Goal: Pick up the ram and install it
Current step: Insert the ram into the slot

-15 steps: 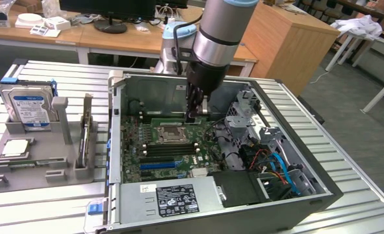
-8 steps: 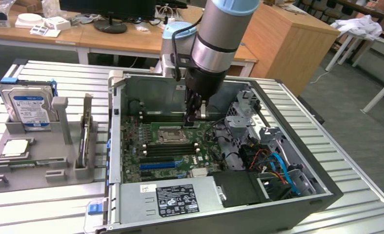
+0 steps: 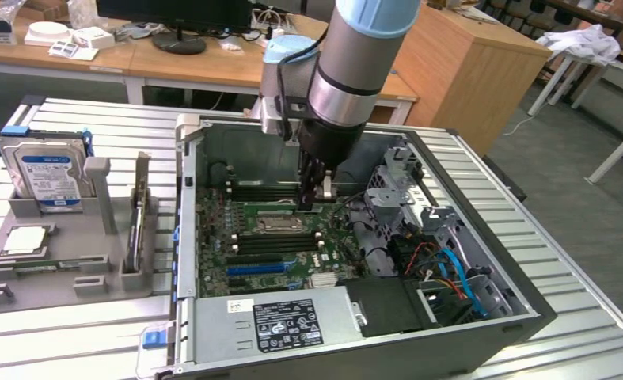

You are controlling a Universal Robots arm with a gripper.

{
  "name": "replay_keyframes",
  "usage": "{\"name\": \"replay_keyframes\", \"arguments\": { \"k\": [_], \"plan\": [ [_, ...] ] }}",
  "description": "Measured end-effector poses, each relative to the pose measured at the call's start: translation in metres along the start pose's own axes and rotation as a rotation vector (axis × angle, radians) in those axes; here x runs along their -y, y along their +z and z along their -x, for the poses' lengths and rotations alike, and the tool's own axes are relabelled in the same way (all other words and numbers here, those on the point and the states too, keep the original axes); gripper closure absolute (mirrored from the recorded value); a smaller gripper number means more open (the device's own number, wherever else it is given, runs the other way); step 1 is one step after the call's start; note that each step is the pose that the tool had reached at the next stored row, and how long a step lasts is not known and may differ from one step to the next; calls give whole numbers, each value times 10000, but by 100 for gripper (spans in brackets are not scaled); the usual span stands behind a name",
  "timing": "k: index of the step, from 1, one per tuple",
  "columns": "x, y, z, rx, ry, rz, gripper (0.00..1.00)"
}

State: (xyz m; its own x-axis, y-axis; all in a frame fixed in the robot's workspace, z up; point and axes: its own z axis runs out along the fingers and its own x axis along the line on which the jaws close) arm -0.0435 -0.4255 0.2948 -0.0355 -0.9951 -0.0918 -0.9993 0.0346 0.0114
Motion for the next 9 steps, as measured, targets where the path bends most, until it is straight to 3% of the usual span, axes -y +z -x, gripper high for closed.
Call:
{"name": "replay_keyframes", "arguments": {
  "k": [9],
  "plan": [
    [1, 144, -13, -1, 0, 4, 88]
  ]
}}
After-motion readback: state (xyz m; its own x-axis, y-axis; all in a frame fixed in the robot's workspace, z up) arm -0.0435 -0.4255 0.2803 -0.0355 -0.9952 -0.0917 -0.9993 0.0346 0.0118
